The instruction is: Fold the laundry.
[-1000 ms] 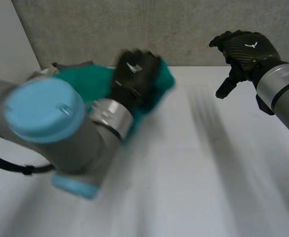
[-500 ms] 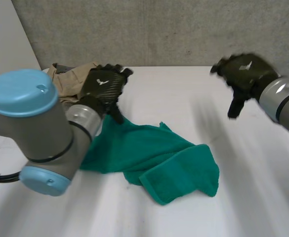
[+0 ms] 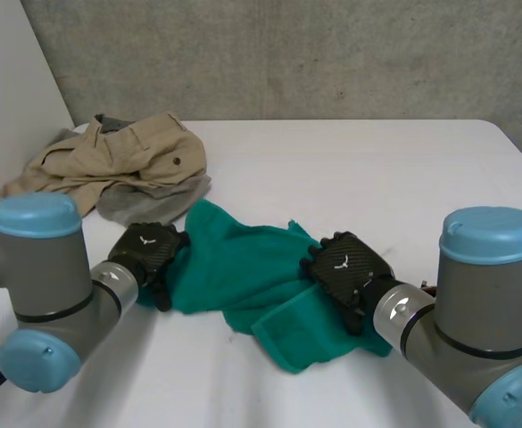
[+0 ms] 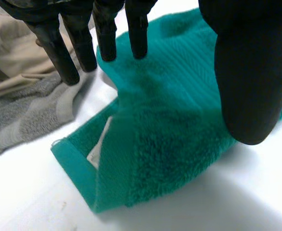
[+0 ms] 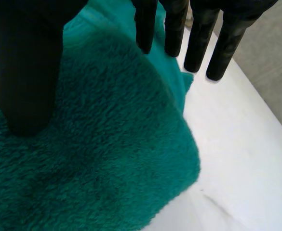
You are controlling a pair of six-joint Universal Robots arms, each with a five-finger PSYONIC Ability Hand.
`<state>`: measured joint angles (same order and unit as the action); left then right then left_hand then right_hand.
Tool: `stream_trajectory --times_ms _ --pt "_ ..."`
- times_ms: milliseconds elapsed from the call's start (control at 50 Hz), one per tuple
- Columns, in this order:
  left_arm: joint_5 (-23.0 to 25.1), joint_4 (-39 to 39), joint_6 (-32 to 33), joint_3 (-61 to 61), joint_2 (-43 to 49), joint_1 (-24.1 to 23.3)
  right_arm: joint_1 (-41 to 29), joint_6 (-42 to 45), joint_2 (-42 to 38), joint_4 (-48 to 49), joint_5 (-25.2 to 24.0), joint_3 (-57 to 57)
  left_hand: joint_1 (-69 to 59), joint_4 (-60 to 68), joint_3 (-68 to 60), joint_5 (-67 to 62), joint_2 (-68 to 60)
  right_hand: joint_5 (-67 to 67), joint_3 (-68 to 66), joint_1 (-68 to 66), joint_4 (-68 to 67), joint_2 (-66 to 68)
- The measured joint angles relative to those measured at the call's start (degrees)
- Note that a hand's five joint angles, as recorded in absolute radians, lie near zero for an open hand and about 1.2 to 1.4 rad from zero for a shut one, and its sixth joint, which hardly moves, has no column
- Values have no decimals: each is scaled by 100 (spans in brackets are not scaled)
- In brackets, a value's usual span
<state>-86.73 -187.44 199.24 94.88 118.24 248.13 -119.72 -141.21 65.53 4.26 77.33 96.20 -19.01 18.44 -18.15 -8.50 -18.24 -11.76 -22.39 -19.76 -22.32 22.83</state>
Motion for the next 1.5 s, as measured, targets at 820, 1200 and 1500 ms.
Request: stream_trajectory --times_ms 820,1200,1500 --pt "-397 -233 -20 -201 -3035 -163 1545 -1696 1071 -2129 -54 -3047 -4581 5023 -4982 -4582 -5030 -4489 -4505 -3711 -4566 4465" --pt "-502 -392 -40 -2453 927 -381 1541 -1391 -2786 -1451 853 -6534 -4581 5024 -4982 -4582 -5036 -1892 -1762 -1272 -1762 1558" --pt "-963 -1289 40 -3108 1571 -348 1445 -1239 -1931 -1415 1462 -5612 -4581 5024 -4982 -4582 -5037 838 1015 834 901 -1033"
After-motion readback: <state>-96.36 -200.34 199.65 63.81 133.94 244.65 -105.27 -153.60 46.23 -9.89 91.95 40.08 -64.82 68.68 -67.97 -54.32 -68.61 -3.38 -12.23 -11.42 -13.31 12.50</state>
